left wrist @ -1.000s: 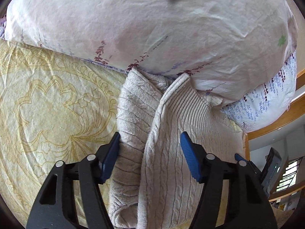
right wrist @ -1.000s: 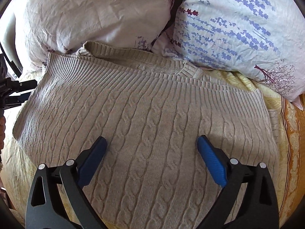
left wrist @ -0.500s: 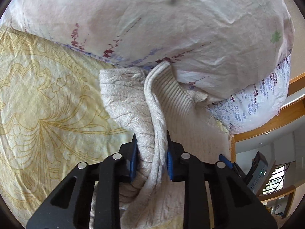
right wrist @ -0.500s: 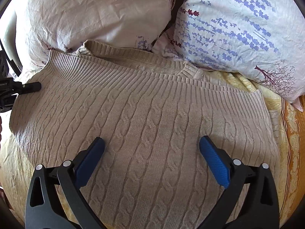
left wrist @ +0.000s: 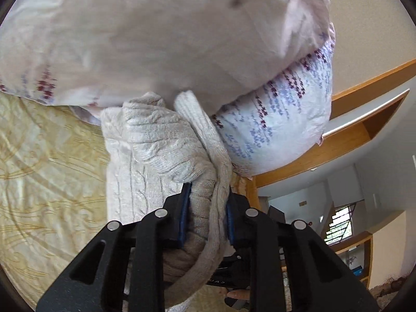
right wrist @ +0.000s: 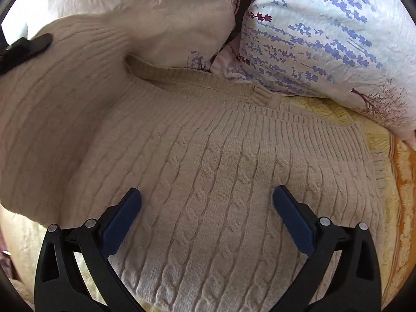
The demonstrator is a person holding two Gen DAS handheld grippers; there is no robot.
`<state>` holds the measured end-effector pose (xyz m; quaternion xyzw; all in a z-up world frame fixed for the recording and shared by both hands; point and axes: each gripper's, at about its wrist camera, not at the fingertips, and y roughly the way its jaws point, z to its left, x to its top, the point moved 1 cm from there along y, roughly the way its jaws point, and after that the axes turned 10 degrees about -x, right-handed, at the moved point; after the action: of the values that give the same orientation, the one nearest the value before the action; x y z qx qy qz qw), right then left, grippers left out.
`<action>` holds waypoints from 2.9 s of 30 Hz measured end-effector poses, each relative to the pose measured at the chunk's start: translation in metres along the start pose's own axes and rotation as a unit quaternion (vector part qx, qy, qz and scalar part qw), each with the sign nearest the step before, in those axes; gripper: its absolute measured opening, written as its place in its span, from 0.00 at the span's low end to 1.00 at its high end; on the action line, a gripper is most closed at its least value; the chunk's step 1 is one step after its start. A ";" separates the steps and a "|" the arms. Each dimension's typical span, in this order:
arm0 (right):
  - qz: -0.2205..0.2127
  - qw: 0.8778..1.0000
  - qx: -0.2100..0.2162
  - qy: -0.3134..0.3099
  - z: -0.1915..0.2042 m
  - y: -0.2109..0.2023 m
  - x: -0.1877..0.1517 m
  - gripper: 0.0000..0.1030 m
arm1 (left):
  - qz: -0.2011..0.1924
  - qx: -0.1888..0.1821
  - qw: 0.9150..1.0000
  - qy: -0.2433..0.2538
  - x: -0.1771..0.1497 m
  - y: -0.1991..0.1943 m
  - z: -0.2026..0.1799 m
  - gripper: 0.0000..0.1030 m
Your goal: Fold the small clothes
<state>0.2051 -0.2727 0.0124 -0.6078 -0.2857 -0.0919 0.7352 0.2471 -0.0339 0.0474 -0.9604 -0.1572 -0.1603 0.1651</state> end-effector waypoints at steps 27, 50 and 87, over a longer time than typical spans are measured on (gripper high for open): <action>0.034 0.893 0.283 0.347 -0.141 -0.007 -0.033 0.85 | 0.088 0.033 0.994 0.057 -0.044 0.082 -0.027 0.82; -0.032 0.964 0.065 0.257 -0.173 -0.027 0.010 0.16 | 0.126 0.200 0.943 0.233 -0.093 0.079 -0.024 0.84; -0.021 0.954 0.083 0.286 -0.176 -0.077 -0.089 0.37 | 0.169 0.268 0.886 0.337 -0.146 0.096 -0.027 0.67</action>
<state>0.1491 -0.4766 0.0121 -0.4871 -0.0823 -0.2535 0.8317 0.1433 -0.1664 -0.0070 -0.7794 0.0352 -0.3960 0.4842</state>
